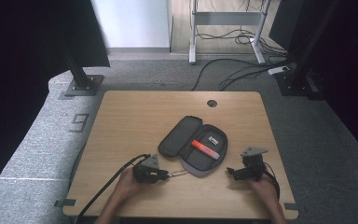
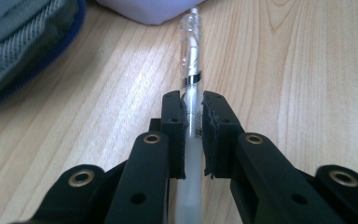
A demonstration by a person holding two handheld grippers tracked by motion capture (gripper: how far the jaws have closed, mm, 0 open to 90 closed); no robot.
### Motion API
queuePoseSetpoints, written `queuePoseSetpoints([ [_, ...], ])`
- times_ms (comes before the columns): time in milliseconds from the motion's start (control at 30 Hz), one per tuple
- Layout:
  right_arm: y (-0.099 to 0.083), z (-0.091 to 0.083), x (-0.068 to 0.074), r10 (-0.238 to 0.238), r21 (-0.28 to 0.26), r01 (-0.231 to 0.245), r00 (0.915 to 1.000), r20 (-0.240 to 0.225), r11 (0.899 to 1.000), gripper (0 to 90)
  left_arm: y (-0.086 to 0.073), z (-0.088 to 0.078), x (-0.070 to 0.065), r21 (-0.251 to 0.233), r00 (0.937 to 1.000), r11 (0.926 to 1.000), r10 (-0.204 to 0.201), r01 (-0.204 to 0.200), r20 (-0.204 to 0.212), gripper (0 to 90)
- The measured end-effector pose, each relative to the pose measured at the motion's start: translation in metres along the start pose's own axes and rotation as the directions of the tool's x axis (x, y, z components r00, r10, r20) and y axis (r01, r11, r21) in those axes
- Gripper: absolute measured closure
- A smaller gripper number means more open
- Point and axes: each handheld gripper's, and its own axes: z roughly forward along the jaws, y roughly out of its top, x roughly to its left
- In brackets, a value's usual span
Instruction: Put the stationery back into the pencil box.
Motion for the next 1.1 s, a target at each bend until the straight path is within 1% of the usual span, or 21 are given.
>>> queuePoseSetpoints([
  [67, 0.000, 0.000, 0.000, 0.000, 0.000, 0.000, 1.0000, 0.000, 1.000, 0.0, -0.003, -0.002, 0.001, -0.006, 0.9999, 0.9999, -0.010, 0.010, 0.009, 80.1],
  [100, 0.000, 0.000, 0.000, 0.000, 0.000, 0.000, 1.0000, -0.001, 1.000, 0.0, -0.005, -0.004, 0.002, -0.008, 0.9997, 0.9997, -0.022, 0.022, 0.013, 80.1],
  [233, 0.000, 0.000, 0.000, 0.000, 0.000, 0.000, 1.0000, 0.000, 1.000, 0.0, -0.006, -0.007, 0.001, -0.008, 0.9996, 0.9997, -0.022, 0.022, 0.015, 80.2],
  [367, 0.000, 0.000, 0.000, 0.000, 0.000, 0.000, 1.0000, 0.000, 1.000, 0.0, -0.005, -0.012, -0.002, -0.031, 0.9994, 0.9991, -0.028, 0.029, 0.021, 80.2],
  [667, 0.000, 0.000, 0.000, 0.000, 0.000, 0.000, 1.0000, 0.000, 1.000, 0.0, -0.002, -0.022, -0.005, -0.038, 0.9994, 0.9987, -0.036, 0.036, -0.001, 80.1],
  [767, 0.000, 0.000, 0.000, 0.000, 0.000, 0.000, 1.0000, 0.000, 1.000, 0.0, -0.001, -0.026, -0.006, -0.044, 0.9988, 0.9979, -0.048, 0.047, -0.008, 80.2],
  [833, 0.000, 0.000, 0.000, 0.000, 0.000, 0.000, 1.0000, -0.001, 1.000, 0.0, 0.000, -0.030, -0.006, -0.051, 0.9978, 0.9966, -0.065, 0.064, -0.015, 80.1],
  [1033, 0.000, 0.000, 0.000, 0.000, 0.000, 0.000, 1.0000, 0.000, 1.000, 0.0, 0.001, -0.037, -0.006, -0.072, 0.9966, 0.9946, -0.077, 0.074, -0.030, 80.1],
  [1100, 0.000, 0.000, 0.000, 0.000, 0.001, 0.000, 1.0000, -0.001, 1.000, 0.0, 0.003, -0.042, -0.007, -0.084, 0.9959, 0.9933, -0.083, 0.079, -0.037, 80.1],
])
